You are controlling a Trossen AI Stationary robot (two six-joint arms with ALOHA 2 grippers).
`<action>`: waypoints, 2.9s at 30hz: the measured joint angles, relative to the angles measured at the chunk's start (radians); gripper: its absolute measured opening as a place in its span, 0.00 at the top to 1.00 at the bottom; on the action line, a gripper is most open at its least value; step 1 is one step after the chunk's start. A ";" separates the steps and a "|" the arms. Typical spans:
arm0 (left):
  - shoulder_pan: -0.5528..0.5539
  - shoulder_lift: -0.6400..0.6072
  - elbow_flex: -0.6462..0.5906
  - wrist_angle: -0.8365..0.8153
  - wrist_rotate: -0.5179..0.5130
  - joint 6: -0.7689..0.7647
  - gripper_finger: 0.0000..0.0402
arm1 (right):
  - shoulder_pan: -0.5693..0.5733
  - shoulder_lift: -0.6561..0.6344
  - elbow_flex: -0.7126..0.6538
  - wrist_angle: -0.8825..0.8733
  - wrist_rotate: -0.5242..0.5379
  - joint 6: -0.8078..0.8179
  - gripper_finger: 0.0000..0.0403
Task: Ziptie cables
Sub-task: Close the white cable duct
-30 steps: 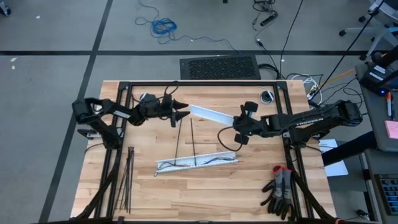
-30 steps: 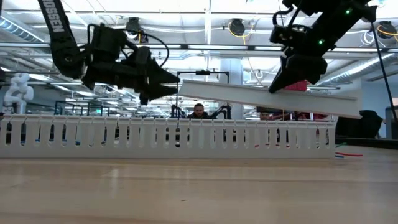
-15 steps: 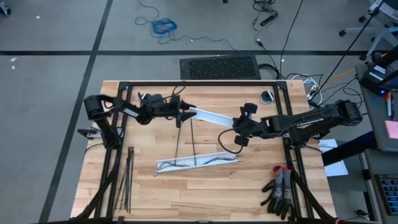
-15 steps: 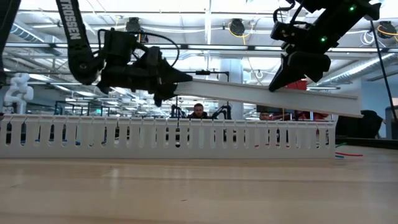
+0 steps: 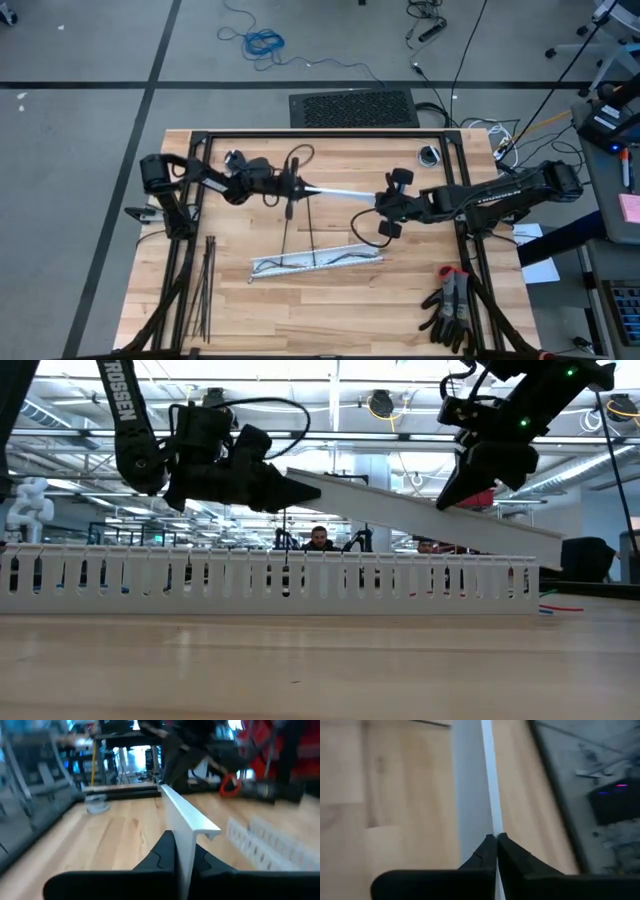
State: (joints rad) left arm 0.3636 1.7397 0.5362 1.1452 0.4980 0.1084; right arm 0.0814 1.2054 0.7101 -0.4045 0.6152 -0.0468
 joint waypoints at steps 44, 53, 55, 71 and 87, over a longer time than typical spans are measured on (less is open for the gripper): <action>-0.340 -0.006 0.418 -0.755 -0.432 1.300 0.98 | -0.196 0.074 0.035 0.020 -0.797 0.064 0.28; -0.347 -0.010 0.423 -0.759 -0.451 1.286 0.97 | -0.191 0.111 0.030 0.013 -0.708 0.002 0.28; -0.347 -0.010 0.423 -0.760 -0.451 1.285 0.97 | -0.191 0.111 0.030 0.013 -0.705 0.000 0.28; -0.338 -0.010 0.422 -0.765 -0.472 0.899 0.96 | -0.191 0.109 0.031 0.001 -0.726 0.010 0.46; -0.347 -0.256 0.418 -1.550 -0.675 -0.037 0.52 | -0.212 0.106 0.033 -0.037 -0.550 -0.024 0.47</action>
State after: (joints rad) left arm 0.0167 1.4836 0.9539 -0.4052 -0.1767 0.0719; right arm -0.1307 1.3115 0.7431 -0.4418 0.0649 -0.0707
